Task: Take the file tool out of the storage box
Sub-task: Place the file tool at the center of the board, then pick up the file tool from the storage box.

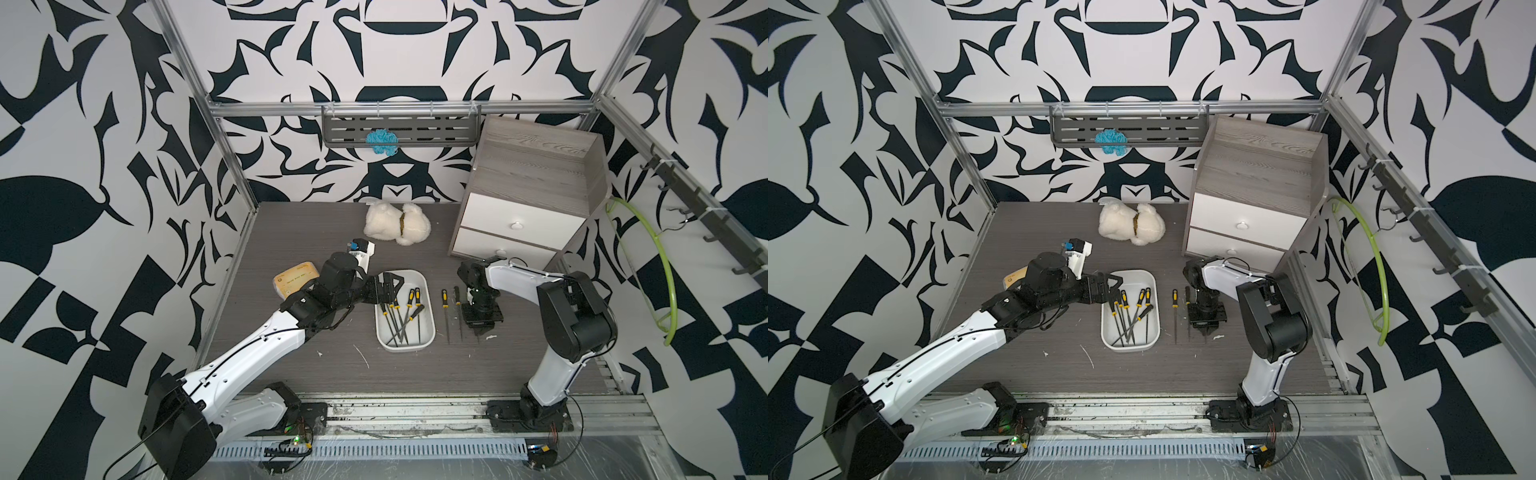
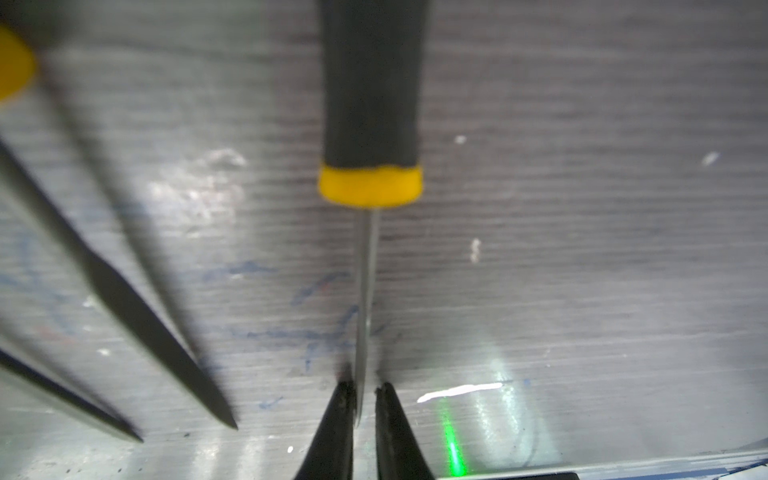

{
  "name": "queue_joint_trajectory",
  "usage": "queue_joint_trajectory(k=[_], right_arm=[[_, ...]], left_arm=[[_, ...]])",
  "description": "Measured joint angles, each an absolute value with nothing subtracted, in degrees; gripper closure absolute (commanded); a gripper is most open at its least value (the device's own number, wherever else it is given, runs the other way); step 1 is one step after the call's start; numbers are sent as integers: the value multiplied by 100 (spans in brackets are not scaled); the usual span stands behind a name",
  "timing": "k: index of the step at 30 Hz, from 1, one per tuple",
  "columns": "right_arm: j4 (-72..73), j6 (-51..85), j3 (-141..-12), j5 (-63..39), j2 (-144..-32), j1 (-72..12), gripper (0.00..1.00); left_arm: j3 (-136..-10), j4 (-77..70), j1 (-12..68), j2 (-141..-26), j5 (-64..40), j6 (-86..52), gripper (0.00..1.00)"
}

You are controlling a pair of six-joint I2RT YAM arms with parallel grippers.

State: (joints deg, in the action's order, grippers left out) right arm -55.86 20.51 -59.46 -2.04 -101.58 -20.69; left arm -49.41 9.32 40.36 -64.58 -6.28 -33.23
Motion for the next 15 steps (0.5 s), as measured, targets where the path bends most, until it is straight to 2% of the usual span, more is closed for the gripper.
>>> queue_joint_trajectory(k=[3,7,13,15], right_arm=[[-5542,2069,-5918,-163,-10012,-2071,81],[-5557,2174,-5859,-158,-9148,-2099,76],[-5395,2259,-5837,-436,-7620,-2152,76],[-5087,2283,-5706,-574,-7231,-2152,76]], left_arm=[[-5052,993,4038,-6661,-628,-3361,0],[-5441,1256,4202,-7365,-471,-3430,6],[-6473,1970,4895,-8844,5,-3341,39],[-6840,2191,4982,-9319,23,-3280,45]])
